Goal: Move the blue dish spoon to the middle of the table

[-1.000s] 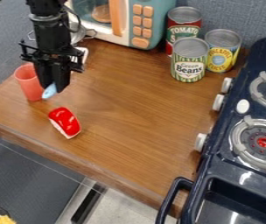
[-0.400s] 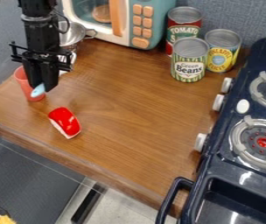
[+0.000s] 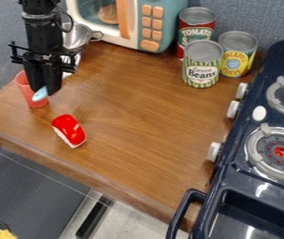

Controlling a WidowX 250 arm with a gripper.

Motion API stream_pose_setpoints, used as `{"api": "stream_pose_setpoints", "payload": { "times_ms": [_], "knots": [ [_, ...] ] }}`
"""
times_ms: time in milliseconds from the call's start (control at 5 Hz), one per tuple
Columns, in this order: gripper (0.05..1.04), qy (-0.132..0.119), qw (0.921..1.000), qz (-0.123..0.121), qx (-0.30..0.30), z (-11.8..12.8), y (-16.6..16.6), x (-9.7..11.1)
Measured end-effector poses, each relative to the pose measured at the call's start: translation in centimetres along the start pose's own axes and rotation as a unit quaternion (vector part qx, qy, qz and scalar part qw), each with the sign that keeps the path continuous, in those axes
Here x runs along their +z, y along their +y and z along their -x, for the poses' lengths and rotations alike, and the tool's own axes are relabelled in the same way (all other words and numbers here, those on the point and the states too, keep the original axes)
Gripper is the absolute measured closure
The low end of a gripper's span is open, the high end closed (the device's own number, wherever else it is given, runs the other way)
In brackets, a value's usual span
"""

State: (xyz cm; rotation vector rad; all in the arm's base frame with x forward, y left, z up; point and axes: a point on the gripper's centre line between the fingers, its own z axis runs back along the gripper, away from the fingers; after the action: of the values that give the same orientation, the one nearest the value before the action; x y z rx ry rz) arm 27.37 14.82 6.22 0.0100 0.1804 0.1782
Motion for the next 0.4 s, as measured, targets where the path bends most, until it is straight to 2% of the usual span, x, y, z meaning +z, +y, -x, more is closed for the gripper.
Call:
{"api": "stream_pose_setpoints", "payload": {
  "times_ms": [200, 400],
  "knots": [
    [0.775, 0.031, 0.9993, 0.021, 0.004, 1.6, -0.9, -1.1],
    [0.775, 0.042, 0.9902, 0.0, 0.133, 4.3, -1.0, 0.9]
  ]
}}
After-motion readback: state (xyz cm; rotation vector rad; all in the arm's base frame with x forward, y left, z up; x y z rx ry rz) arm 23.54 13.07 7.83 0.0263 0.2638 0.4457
